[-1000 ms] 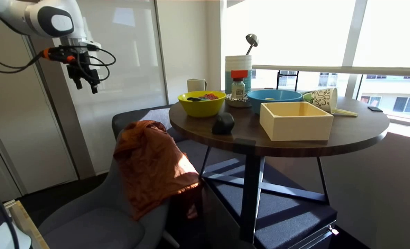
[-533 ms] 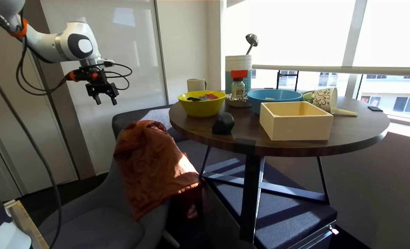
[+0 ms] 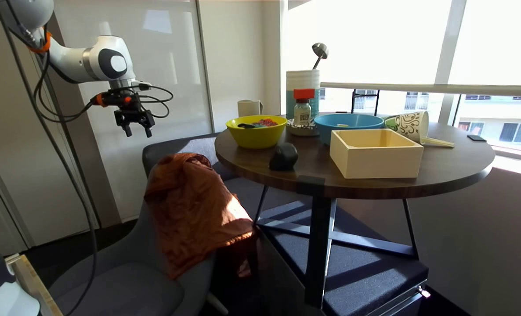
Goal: Put the orange jersey on the seat of the chair
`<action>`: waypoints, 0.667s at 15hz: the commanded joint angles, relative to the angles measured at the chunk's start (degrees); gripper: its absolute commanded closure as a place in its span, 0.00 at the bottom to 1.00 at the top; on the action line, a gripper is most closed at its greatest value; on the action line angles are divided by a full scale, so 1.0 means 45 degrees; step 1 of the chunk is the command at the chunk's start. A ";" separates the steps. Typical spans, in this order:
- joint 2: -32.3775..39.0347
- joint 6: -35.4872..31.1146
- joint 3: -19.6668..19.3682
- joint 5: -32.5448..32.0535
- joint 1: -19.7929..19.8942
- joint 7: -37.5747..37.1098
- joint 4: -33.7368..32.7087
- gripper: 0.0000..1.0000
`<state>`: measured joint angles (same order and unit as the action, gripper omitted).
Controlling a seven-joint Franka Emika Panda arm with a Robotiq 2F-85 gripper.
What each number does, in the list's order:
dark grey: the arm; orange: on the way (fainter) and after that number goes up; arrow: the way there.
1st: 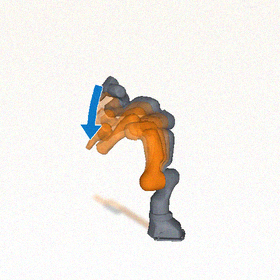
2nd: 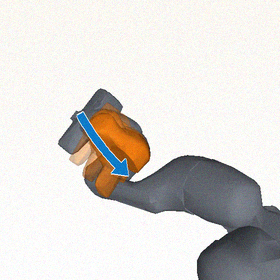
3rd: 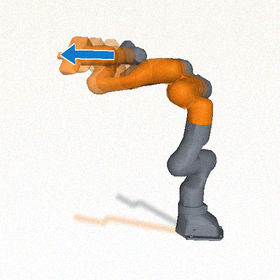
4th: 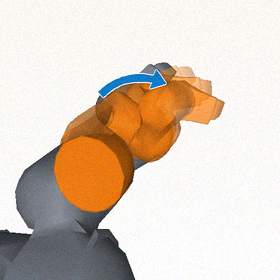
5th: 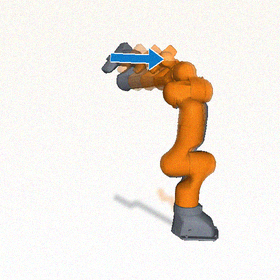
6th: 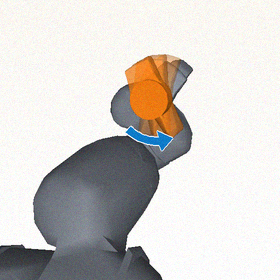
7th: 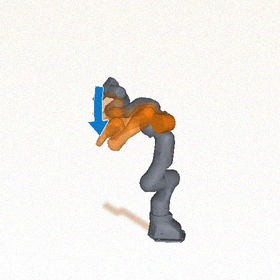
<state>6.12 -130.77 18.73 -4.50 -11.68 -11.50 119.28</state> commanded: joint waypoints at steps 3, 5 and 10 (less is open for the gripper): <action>0.0482 -0.0158 -0.0334 0.0498 -0.0364 0.0428 -0.0360 0.00; 0.1526 -0.0810 -0.0359 0.1043 -0.0352 0.1226 -0.1012 0.00; 0.5030 -0.2366 -0.0459 0.2062 -0.0188 0.3284 -0.3553 0.00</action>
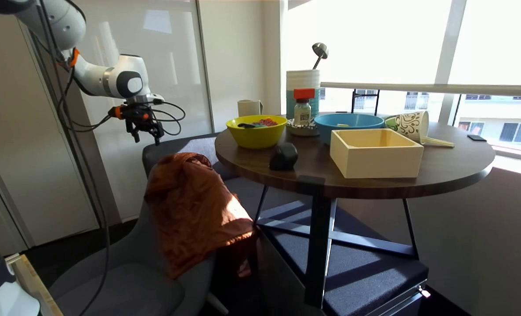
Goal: Put the orange jersey on the seat of the chair
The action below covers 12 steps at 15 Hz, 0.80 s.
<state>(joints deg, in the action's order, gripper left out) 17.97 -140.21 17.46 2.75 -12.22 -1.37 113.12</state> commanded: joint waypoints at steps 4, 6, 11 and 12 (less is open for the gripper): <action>0.4866 -0.0272 -0.0916 -0.0113 -0.0331 0.0832 -0.4959 0.00; 0.5893 -0.0215 -0.1040 0.0067 -0.0274 0.0771 -0.6328 0.00; 0.6359 -0.0438 -0.1311 0.0051 -0.0254 0.0532 -0.6867 0.00; 0.6406 -0.0429 -0.1313 0.0049 -0.0255 0.0530 -0.6876 0.00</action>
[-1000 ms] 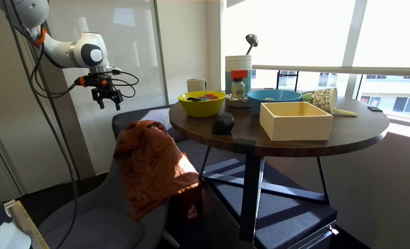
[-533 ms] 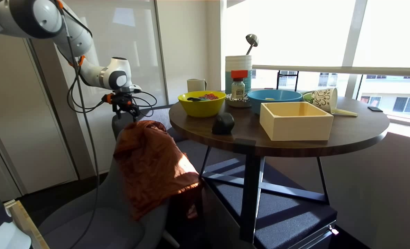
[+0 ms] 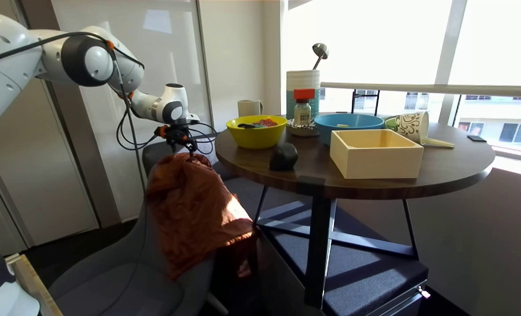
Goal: Put the orange jersey on the seat of the chair
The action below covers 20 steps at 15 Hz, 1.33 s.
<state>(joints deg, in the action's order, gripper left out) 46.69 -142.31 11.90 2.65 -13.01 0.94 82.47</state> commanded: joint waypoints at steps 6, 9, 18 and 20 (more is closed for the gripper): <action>0.0892 0.1525 0.0675 0.1553 0.0926 0.0461 -0.1071 0.00; 0.1424 0.2108 0.1208 0.2996 0.1914 0.0751 -0.1752 0.00; 0.1558 0.3025 0.1933 0.5057 0.2690 0.1552 -0.2121 0.00; 0.1404 0.2812 0.1769 0.5014 0.2653 0.1454 -0.1853 0.00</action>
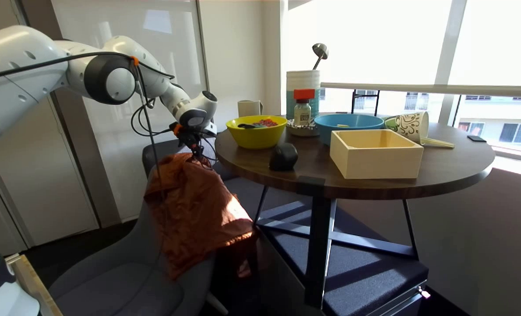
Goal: Put the orange jersey on the seat of the chair
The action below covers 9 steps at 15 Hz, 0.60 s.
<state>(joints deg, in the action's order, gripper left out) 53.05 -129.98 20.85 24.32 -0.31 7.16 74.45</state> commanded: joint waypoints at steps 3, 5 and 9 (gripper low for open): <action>0.0263 -0.0106 -0.0276 0.0229 -0.0333 -0.0030 -0.0236 0.00; 0.0473 -0.0226 -0.0318 0.0254 -0.0383 -0.0051 -0.0349 0.11; 0.0780 -0.0151 -0.0200 0.0326 -0.0330 -0.0017 -0.0506 0.37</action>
<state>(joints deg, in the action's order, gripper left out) 54.78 -130.41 20.11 24.32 -1.04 7.11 74.39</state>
